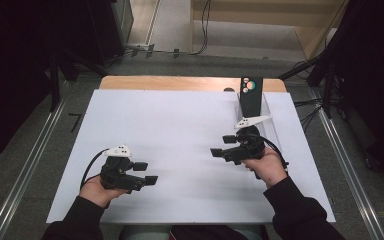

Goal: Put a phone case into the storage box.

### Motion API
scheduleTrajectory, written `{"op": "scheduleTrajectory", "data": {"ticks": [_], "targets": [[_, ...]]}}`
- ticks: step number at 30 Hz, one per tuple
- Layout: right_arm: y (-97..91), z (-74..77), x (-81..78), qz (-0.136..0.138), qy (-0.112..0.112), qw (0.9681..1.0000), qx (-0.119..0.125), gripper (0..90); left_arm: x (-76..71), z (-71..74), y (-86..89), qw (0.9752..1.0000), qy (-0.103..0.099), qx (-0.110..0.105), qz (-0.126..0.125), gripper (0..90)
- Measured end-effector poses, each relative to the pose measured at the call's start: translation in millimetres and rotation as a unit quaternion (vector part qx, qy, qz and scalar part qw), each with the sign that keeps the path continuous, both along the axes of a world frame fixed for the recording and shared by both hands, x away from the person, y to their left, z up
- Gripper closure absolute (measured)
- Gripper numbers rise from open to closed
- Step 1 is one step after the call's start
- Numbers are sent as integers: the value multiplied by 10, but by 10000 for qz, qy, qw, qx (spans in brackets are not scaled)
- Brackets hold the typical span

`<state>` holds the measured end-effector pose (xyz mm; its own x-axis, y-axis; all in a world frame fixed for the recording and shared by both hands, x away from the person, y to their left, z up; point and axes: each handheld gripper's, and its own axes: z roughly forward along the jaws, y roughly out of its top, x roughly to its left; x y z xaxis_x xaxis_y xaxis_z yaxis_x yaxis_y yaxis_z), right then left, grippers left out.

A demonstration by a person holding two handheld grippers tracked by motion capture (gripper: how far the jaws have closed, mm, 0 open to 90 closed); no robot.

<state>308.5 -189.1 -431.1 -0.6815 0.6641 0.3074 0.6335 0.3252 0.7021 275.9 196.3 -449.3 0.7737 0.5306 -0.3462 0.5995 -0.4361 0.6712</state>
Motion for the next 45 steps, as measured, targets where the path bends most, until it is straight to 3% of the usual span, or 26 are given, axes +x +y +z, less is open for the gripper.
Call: {"op": "scheduleTrajectory", "data": {"ticks": [7, 25, 34, 45], "targets": [[-44, -72, -155, 129, -94, 9999, 3, 226, -12, -1, -22, 10000, 17, -18, -50, 297], [-239, -241, -388, 175, 215, 9996, -104, 221, -81, -2, 18, 9999, 6, 15, -118, 297], [-346, -270, -496, 194, 116, 9996, -166, 220, -104, -22, 29, 9999, 35, 41, -132, 297], [-557, -315, -598, -4, 182, 9997, -161, 221, -122, -31, 39, 9999, 49, 14, -140, 297]]}}
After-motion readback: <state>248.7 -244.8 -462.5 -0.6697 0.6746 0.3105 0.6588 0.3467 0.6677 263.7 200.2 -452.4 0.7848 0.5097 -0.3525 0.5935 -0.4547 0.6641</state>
